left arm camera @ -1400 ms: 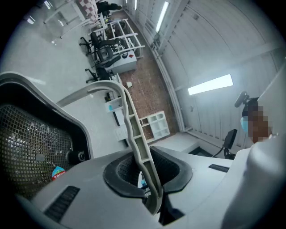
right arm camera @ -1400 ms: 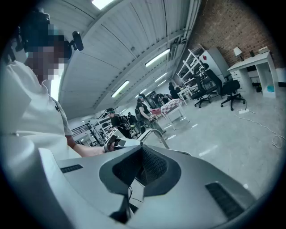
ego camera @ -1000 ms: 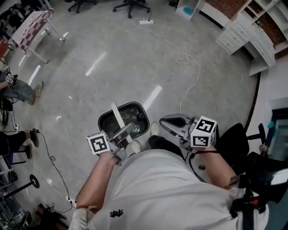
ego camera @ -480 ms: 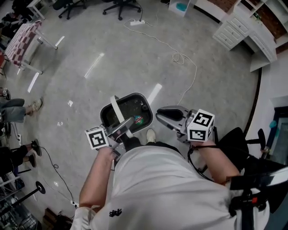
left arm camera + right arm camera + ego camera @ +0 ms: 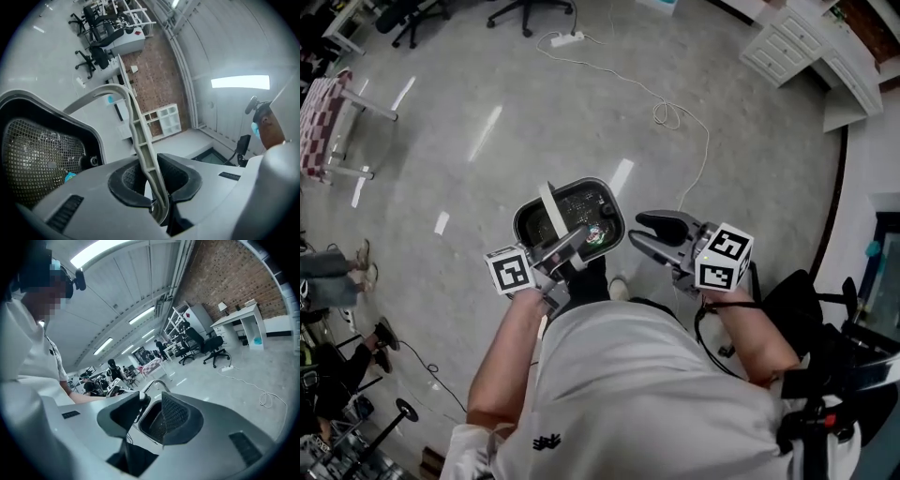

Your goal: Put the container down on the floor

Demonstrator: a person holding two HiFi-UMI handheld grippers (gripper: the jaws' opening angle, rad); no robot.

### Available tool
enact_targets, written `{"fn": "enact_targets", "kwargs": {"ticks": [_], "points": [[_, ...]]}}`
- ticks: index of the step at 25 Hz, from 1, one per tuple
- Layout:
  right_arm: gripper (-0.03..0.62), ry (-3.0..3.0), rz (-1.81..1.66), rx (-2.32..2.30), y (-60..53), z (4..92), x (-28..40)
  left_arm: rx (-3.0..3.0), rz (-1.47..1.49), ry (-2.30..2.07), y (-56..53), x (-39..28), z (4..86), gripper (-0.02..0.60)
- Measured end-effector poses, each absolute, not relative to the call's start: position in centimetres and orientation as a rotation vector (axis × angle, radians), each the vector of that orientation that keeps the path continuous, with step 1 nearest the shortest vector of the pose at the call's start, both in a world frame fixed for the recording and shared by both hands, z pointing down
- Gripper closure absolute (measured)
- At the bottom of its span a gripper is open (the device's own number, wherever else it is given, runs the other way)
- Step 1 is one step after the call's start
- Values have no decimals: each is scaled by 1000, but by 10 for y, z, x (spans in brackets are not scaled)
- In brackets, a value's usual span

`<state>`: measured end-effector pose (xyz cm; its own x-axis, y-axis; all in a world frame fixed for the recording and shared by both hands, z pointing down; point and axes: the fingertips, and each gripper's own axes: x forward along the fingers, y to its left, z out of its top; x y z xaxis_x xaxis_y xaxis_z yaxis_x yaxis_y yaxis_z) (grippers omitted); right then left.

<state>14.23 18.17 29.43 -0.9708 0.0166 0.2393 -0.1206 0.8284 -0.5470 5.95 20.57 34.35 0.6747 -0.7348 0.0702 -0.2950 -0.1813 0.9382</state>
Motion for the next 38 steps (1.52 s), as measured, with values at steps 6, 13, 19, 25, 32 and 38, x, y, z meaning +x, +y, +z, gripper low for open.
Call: {"fn": "enact_targets", "kwargs": {"ticks": [6,13,19,25,32,38], "points": [[485,-2739,884,220,88,291,97,1796,-424,-755,107,21,364,528],[485,-2716,858,257,-8,303,37,1837,-402,-718,0,-23,397,531],[487,-2686,894,188,-84,329,10,1790,-416,-770,-91,-58,443,531],[488,-2635,978,66,-182,381,-17,1686,-426,-851,-190,-91,522,531],[493,-2542,977,-113,-287,458,-56,1617,-431,-897,-284,-129,632,535],[494,-2464,995,-152,-343,534,-75,1590,-436,-905,-348,-153,731,541]]}}
